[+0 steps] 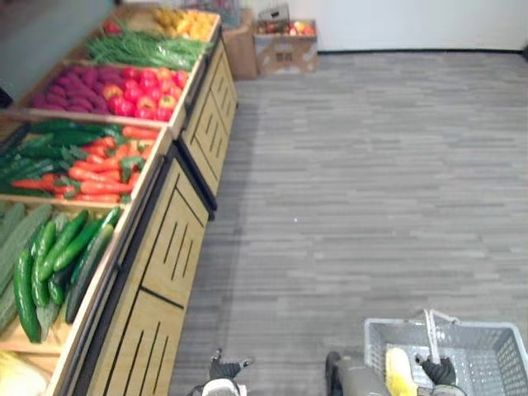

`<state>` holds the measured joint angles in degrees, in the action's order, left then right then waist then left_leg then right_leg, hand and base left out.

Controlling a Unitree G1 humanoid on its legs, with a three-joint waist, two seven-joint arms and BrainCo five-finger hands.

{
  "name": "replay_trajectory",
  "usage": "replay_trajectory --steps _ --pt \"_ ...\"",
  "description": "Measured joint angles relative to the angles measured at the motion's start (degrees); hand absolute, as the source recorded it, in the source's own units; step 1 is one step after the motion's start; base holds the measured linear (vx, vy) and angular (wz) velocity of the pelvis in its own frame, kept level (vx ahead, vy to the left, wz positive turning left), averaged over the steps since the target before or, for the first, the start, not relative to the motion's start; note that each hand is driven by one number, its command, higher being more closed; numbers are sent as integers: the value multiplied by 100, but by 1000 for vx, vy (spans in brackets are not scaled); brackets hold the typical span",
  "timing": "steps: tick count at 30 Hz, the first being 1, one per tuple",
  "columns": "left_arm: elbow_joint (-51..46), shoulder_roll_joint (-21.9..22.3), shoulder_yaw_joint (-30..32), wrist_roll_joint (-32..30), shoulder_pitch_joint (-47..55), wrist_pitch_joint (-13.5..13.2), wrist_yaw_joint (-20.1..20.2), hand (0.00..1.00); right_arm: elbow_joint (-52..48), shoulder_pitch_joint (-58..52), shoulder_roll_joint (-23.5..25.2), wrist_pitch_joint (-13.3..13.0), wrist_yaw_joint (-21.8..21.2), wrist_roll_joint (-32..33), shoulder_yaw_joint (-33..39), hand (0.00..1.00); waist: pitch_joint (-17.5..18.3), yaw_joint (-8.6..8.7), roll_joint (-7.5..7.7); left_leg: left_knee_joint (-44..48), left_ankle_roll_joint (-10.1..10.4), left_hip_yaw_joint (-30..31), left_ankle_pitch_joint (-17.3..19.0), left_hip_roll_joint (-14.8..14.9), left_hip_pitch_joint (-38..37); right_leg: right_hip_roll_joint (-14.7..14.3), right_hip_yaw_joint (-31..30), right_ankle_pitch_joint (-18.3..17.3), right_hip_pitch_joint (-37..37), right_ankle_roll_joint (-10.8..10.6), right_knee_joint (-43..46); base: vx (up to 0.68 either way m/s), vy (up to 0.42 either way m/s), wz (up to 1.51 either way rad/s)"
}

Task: Pick vegetable in the basket

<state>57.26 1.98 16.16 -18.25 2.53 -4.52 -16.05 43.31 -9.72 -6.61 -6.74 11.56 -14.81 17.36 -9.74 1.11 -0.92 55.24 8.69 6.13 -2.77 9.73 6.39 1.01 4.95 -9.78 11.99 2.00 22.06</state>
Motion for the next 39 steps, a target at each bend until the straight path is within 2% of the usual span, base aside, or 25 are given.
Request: replay_trajectory --steps 2,4,6,7,9,10,13,14,15,16,17,18,19,21,22,23,25,29,31,33,35,36,37,38,39 --pt "-158 -1 -3 27 -6 -30 -14 0 2 57 -37 -11 2 -2 -96 100 -21 -129 41 462 -117 -278 403 5 440 -31 -101 -35 -421 51 -306 251 -95 -29" --pt "-275 14 -4 168 1 -40 -74 0 3 56 -27 -21 31 9 -116 100 -26 -187 54 278 -363 -549 726 77 798 -26 -113 -62 -796 55 -611 219 -67 -11" --pt "-378 16 -6 225 -5 -45 -126 0 31 35 -23 -20 55 14 -131 100 -28 -282 63 -466 -467 -852 946 126 1045 19 -105 -146 -1052 63 -788 216 28 4" --pt "-410 21 -4 225 -10 -43 -184 0 49 44 66 -20 70 11 -17 100 -33 -299 99 -1882 -445 -1245 977 122 1023 142 -61 -171 -1232 -89 -859 232 105 12" --pt "-410 34 -4 222 -11 -40 -193 0 51 31 69 -19 101 5 15 100 -30 -299 112 -2854 -475 -1495 946 89 928 237 -12 -223 -1297 -175 -906 249 152 26" --pt "-403 51 -5 156 -25 -34 -226 0 57 -11 72 -20 192 2 19 100 -25 -294 122 -3964 -462 -1783 816 26 930 395 109 -335 -1440 -347 -943 287 194 43" --pt "-377 67 -4 138 -20 -35 -249 0 80 -59 61 -17 254 7 22 100 -14 -303 105 -4684 -399 -1947 608 -15 922 537 203 -496 -1600 -572 -986 280 235 32" --pt "-347 62 7 121 -17 -34 -251 0 160 -33 49 -15 283 5 12 100 5 -319 76 -4825 -447 -1966 381 8 833 591 160 -693 -1734 -719 -986 362 363 4" --pt "-352 36 20 121 -11 -36 -247 0 252 -30 52 6 279 -1 11 100 50 -344 172 -4684 -498 -2028 78 -75 826 718 98 -818 -1832 -725 -1004 378 379 -8" --pt "-362 24 39 117 -3 -39 -243 0 298 -59 81 15 278 -4 8 100 154 -386 189 -4559 -557 -2116 18 -138 830 827 35 -869 -1868 -726 -1027 414 328 -29" --pt "-343 -35 94 86 17 -23 -243 0 467 -116 138 19 222 -51 -65 100 368 -436 478 -4295 -709 -2344 314 -376 849 1079 -289 -819 -1893 -739 -1029 506 382 -27" --pt "-274 -90 124 -30 13 -10 -241 0 487 -135 149 13 195 -62 -90 100 450 -407 546 -4228 -786 -2375 491 -513 841 1190 -552 -675 -1785 -755 -810 510 378 -17" --pt "-234 -163 116 -67 9 -3 -231 0 490 -131 139 6 190 -77 -86 100 487 -382 570 -4219 -824 -2378 553 -592 808 1238 -692 -576 -1686 -784 -581 417 335 14" --pt "-58 -228 17 -69 -25 40 -224 0 604 -85 106 -37 180 -88 46 100 502 -256 598 -4269 -943 -2375 794 -794 510 1274 -1120 -57 -1098 -897 902 358 278 14" --pt "-6 -335 -144 -73 -23 88 -222 0 716 -32 72 -64 182 -87 46 100 473 -239 591 -4394 -999 -2377 924 -866 200 1224 -1333 700 -657 -1037 1989 372 251 9" --pt "29 -428 -340 -75 4 102 -223 0 725 -58 83 -75 179 -86 31 100 435 -184 540 -4426 -1041 -2315 1037 -892 -38 1117 -1423 1088 -415 -1156 2729 445 259 19" --pt "247 -630 -591 -99 13 143 -211 0 815 -94 121 -101 167 -83 11 100 421 -61 532 -4481 -1135 -2139 1183 -904 -528 832 -1362 1012 3 -1096 3757 420 162 44" --pt "362 -614 -382 -100 4 200 -171 0 897 -158 173 -101 170 -27 245 100 379 -50 500 -4939 -1137 -1864 1190 -975 -1195 594 -946 332 631 -979 3387 400 26 49" --pt "332 -489 -72 -99 6 229 -165 0 893 -176 247 -99 175 15 460 100 322 -8 420 -5020 -1088 -1678 1228 -905 -1467 520 -760 170 632 -777 2323 403 -101 56" --pt "314 -332 166 -95 -12 248 -165 0 890 -169 291 -94 176 146 494 100 242 8 297 -5008 -985 -1457 1429 -729 -1636 407 -708 167 564 -761 1251 342 -163 62" --pt "283 -225 503 -96 -18 248 -162 0 894 -220 445 -65 162 182 500 100 216 -22 313 -4844 -726 -1218 1786 -547 -1764 422 -831 283 530 -870 -44 353 -275 51" --pt "260 -214 551 -97 -5 250 -162 0 894 -241 485 -59 158 182 490 100 204 -30 332 -4759 -649 -1154 1902 -505 -1780 458 -864 302 468 -855 -298 455 -455 56" --pt "227 -180 697 -97 -1 254 -155 0 907 -302 571 38 138 180 471 100 188 -51 441 -4469 -405 -959 2292 -355 -1908 522 -704 936 284 -947 -490 386 -420 43" --pt "239 -188 713 -101 5 254 -153 0 908 -307 564 57 127 179 473 100 165 -58 432 -4458 -352 -942 2327 -293 -1931 476 -659 923 287 -921 -422 459 -481 52" --pt "320 -37 733 -104 -26 251 -116 0 905 -316 523 95 106 180 486 100 190 -72 210 -4474 -309 -840 2352 -87 -1985 296 -476 576 324 -785 -75 288 -292 29"
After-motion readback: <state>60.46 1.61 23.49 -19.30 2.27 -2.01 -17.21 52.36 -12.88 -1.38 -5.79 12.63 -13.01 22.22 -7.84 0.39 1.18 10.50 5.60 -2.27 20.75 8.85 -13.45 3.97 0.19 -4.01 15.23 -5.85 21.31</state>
